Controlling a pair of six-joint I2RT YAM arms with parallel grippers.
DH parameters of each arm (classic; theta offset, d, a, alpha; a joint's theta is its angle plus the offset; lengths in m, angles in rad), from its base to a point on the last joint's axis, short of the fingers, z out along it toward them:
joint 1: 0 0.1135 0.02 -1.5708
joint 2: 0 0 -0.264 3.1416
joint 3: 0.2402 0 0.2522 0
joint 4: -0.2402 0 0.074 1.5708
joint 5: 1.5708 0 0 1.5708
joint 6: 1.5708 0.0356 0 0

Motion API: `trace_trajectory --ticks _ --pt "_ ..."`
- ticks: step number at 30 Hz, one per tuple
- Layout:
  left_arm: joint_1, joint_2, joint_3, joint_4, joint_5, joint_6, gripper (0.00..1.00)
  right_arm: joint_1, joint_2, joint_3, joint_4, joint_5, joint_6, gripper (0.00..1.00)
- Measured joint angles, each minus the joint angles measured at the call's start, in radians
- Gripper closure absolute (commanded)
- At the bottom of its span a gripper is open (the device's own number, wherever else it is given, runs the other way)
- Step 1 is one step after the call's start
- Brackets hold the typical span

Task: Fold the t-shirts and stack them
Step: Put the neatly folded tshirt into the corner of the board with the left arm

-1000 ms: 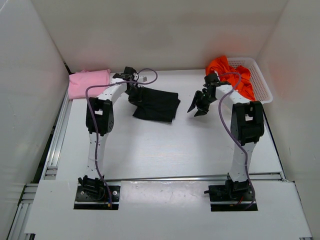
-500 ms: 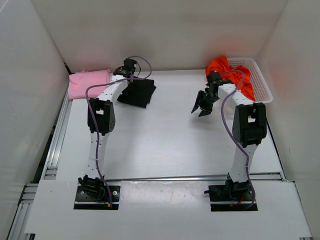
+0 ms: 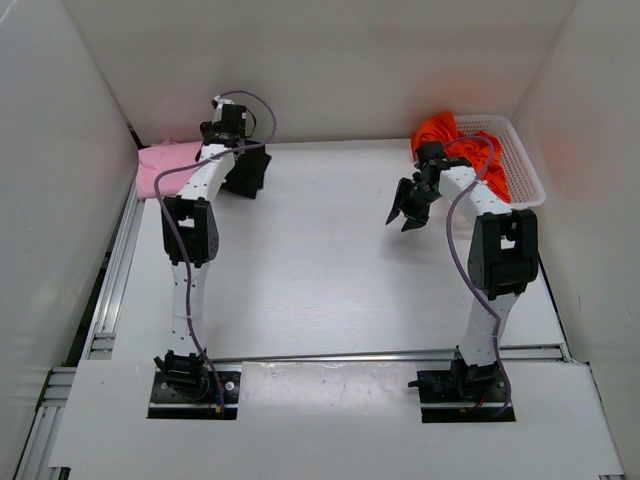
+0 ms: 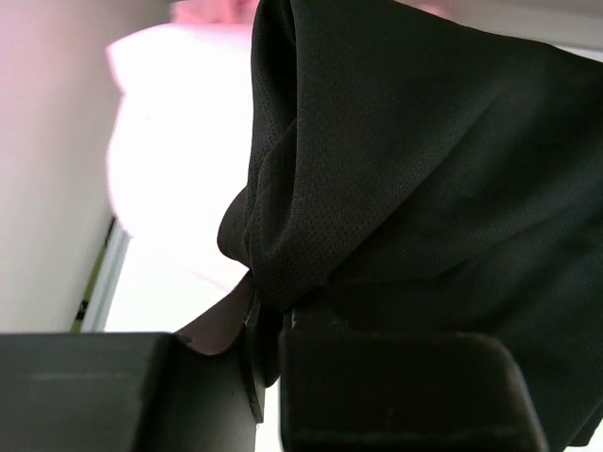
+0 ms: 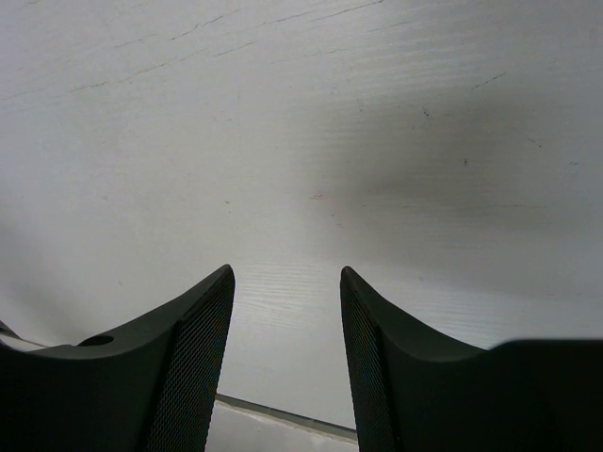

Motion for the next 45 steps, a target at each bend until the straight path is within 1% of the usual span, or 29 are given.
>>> trace_trajectory --ticks 11,22,23,25,26,28,29,30,33,34,35,38,40,41,42,44,45 --pt "0.167 -0.034 -0.014 0.011 0.001 0.000 0.89 0.000 -0.001 0.000 -0.003 0.008 -0.003 0.46" --pt "0.201 -0.076 -0.022 0.015 0.021 0.000 0.89 0.000 -0.001 0.000 -0.006 0.011 -0.007 0.46" --pt "0.203 -0.076 -0.023 0.015 0.023 0.000 0.88 0.000 -0.001 0.000 -0.007 0.011 -0.008 0.46" --pt "0.209 -0.076 -0.025 0.015 0.020 0.000 0.80 0.000 -0.001 0.000 -0.008 0.011 -0.010 0.46" --pt "0.214 -0.072 -0.026 0.015 0.014 0.000 0.71 0.000 -0.001 0.000 -0.009 0.011 -0.010 0.46" --pt "0.229 -0.059 -0.026 0.022 -0.011 0.003 0.60 0.000 -0.001 0.000 -0.013 0.012 -0.010 0.46" --pt "0.238 -0.045 -0.023 0.024 -0.028 0.002 0.49 0.000 -0.001 0.000 -0.017 0.014 -0.010 0.46" --pt "0.248 -0.029 -0.016 0.024 -0.045 0.006 0.41 0.000 -0.001 0.000 -0.021 0.015 -0.010 0.46" --pt "0.284 0.063 0.061 0.029 -0.101 0.002 0.38 0.000 -0.001 0.000 -0.029 0.018 -0.010 0.46" --pt "0.298 0.101 0.103 0.031 -0.120 0.003 0.35 0.000 -0.001 0.001 -0.030 0.018 -0.010 0.46" --pt "0.311 0.130 0.129 0.041 -0.129 0.003 0.35 0.000 -0.001 0.003 -0.032 0.018 -0.010 0.46" --pt "0.344 0.153 0.128 0.041 -0.150 0.003 0.34 0.000 -0.001 0.026 -0.045 0.014 -0.012 0.46" --pt "0.357 0.136 0.106 0.047 -0.151 0.003 0.31 0.000 -0.001 0.054 -0.055 0.010 -0.017 0.45" --pt "0.359 0.118 0.085 0.047 -0.151 0.002 0.26 0.000 -0.001 0.076 -0.062 0.006 -0.020 0.45" --pt "0.359 0.100 0.068 0.047 -0.149 0.004 0.24 0.000 -0.001 0.108 -0.077 0.006 -0.025 0.45" --pt "0.353 0.045 0.009 0.053 -0.137 0.005 0.14 0.000 -0.001 0.187 -0.095 0.008 -0.042 0.41" --pt "0.347 -0.001 -0.038 0.052 -0.120 0.004 0.00 -0.002 -0.001 0.238 -0.105 0.015 -0.052 0.38"
